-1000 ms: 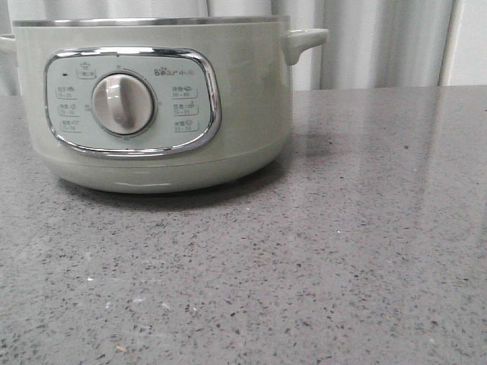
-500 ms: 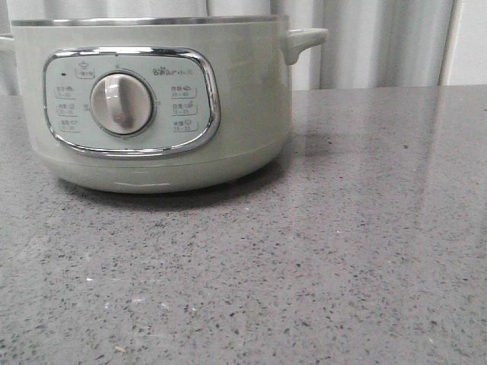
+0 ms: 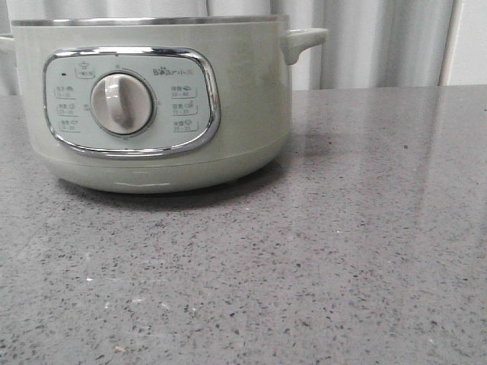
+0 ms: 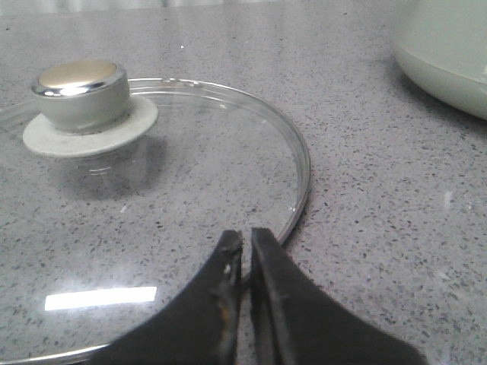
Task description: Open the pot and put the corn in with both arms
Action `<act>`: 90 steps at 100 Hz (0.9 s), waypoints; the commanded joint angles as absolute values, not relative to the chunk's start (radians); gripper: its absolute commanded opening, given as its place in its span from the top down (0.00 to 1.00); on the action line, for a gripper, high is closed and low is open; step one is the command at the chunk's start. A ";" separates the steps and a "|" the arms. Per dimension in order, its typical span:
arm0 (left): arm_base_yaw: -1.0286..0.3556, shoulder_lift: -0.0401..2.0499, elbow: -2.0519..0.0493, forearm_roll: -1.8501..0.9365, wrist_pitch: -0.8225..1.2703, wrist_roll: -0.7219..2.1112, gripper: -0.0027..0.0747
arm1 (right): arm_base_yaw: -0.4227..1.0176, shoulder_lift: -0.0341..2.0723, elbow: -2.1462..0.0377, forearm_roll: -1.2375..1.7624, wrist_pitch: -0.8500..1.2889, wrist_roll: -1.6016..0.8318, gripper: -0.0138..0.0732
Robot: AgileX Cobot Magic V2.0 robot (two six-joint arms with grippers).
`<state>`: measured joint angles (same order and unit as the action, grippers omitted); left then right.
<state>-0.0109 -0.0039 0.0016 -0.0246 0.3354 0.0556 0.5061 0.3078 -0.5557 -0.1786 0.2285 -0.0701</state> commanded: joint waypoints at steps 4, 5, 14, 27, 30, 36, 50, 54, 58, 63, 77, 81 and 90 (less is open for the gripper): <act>-0.009 -0.038 0.008 -0.025 0.303 0.047 0.99 | 0.498 0.316 -0.573 -0.192 0.144 -0.081 0.90; -0.009 -0.038 0.008 -0.025 0.303 0.047 0.99 | 0.498 0.316 -0.573 -0.192 0.144 -0.081 0.90; -0.009 -0.038 0.008 -0.025 0.303 0.047 0.99 | 0.498 0.314 -0.568 -0.195 0.183 -0.081 0.90; -0.009 -0.038 0.008 -0.025 0.303 0.047 0.99 | 0.488 0.314 -0.531 -0.224 0.281 -0.081 0.90; -0.009 -0.038 0.008 -0.025 0.303 0.047 0.99 | 0.477 0.314 -0.516 -0.224 0.283 -0.081 0.90; -0.009 -0.038 0.008 -0.025 0.303 0.047 0.99 | 0.441 0.314 -0.469 -0.224 0.253 -0.081 0.90; -0.009 -0.038 0.008 -0.025 0.303 0.047 0.99 | 0.321 0.314 -0.326 -0.216 0.081 -0.081 0.90; -0.009 -0.038 0.008 -0.025 0.303 0.047 0.99 | 0.291 0.314 -0.289 -0.198 0.056 -0.081 0.90; -0.009 -0.038 0.008 -0.025 0.303 0.047 0.99 | 0.257 0.314 -0.263 -0.167 0.054 -0.081 0.90; -0.009 -0.038 0.008 -0.025 0.303 0.047 0.99 | 0.223 0.312 -0.226 -0.126 0.060 -0.081 0.90; -0.009 -0.038 0.008 -0.025 0.303 0.047 0.99 | 0.145 0.236 -0.157 -0.103 0.133 -0.081 0.90; -0.009 -0.038 0.008 -0.025 0.303 0.047 0.99 | 0.129 0.202 -0.141 -0.103 0.153 -0.081 0.90; -0.009 -0.038 0.008 -0.025 0.303 0.047 0.99 | 0.092 0.103 -0.114 -0.103 0.213 -0.081 0.90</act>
<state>-0.0109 -0.0039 0.0016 -0.0246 0.3354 0.0556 0.1257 0.1702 -0.1082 -0.1059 0.2312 -0.0701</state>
